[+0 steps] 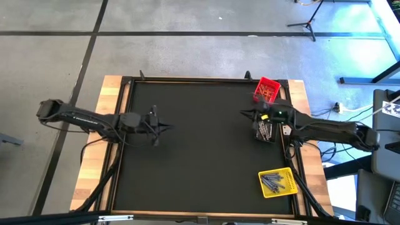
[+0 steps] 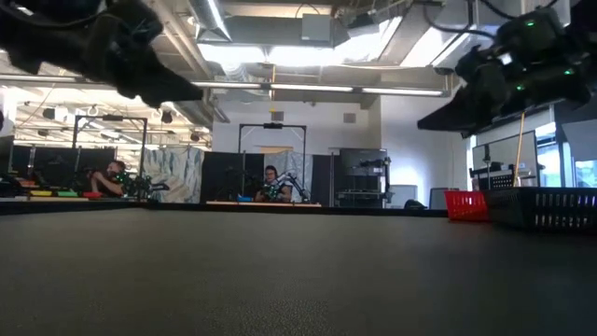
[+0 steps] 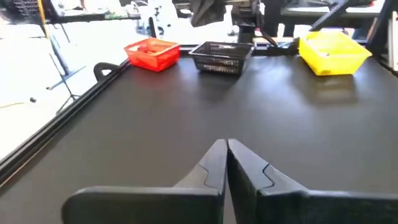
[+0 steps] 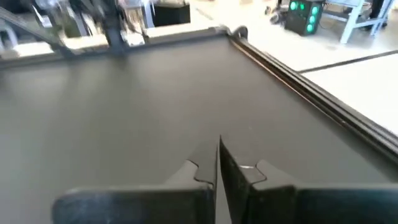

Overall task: Sort crayons
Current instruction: Return to Home Position

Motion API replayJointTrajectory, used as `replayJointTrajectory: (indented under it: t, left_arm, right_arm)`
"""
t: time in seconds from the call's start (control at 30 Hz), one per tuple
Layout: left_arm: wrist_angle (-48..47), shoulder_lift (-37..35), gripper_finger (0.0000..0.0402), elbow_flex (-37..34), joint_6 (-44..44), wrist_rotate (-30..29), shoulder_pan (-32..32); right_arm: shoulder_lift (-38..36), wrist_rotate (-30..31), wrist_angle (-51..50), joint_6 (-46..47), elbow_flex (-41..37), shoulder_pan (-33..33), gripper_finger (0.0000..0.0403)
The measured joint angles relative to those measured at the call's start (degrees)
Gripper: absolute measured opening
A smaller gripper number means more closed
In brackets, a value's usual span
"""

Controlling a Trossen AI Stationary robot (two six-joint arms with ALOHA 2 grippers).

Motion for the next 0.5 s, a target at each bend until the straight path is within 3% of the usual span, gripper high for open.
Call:
replayJointTrajectory:
  t: [0.13, 0.5]
  left_arm:
    - [-0.3, -6.9, 0.0008, -4.3, 0.1, -0.1, 0.0]
    - [-2.4, -26.6, 0.0008, -14.3, 0.1, -0.2, 0.0]
  right_arm:
    - [-3.8, -2.4, 0.9, 1.6, -2.1, 0.0, 0.0004]
    - [-13.3, -1.8, 1.2, 3.7, -6.6, 0.0, 0.0004]
